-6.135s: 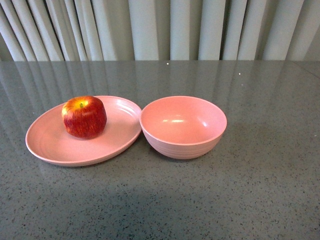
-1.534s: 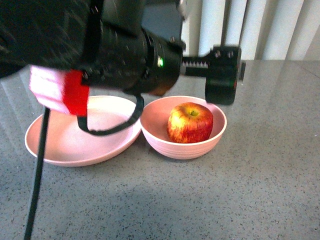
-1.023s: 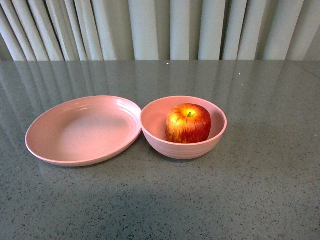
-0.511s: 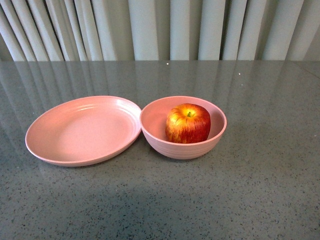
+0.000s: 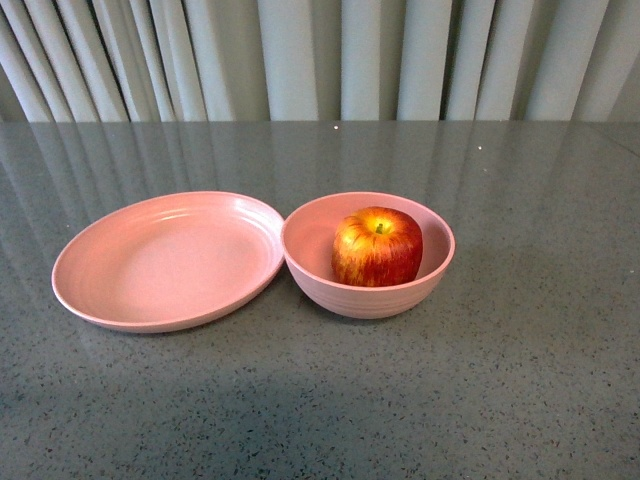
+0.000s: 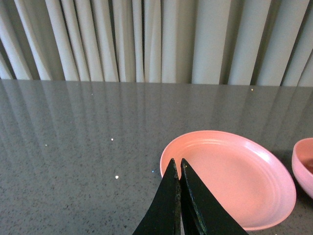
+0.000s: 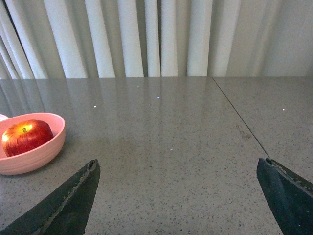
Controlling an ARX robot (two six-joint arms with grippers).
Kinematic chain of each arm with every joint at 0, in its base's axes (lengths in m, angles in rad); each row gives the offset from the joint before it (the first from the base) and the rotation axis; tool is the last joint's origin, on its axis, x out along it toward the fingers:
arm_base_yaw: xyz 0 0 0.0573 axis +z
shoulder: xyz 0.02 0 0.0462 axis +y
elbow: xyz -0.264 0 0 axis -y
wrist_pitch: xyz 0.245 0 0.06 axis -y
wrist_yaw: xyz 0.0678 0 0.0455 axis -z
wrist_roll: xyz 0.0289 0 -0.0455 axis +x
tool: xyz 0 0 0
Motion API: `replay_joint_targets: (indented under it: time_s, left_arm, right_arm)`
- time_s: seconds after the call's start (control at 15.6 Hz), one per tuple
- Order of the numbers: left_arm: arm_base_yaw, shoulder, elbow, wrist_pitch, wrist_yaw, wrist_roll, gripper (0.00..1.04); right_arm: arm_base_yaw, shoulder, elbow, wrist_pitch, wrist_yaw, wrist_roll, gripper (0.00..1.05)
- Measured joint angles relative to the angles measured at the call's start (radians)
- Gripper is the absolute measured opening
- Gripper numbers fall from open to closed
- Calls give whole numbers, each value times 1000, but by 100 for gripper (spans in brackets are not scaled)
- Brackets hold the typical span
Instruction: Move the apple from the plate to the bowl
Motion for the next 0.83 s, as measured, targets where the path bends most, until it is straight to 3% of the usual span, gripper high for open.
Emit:
replay_joint_targets:
  time_s: [0.06, 0.13, 0.83]
  left_arm:
    - [74, -43, -25, -26, 80, 1, 1]
    - [94, -88, -45, -50, 79, 1, 1]
    - [87, -333, -119, -207, 93, 2, 1]
  right_arm:
    - [0, 0, 0, 0, 0, 0, 98]
    - [0, 0, 0, 0, 0, 0, 98]
    - [0, 0, 0, 0, 0, 0, 98]
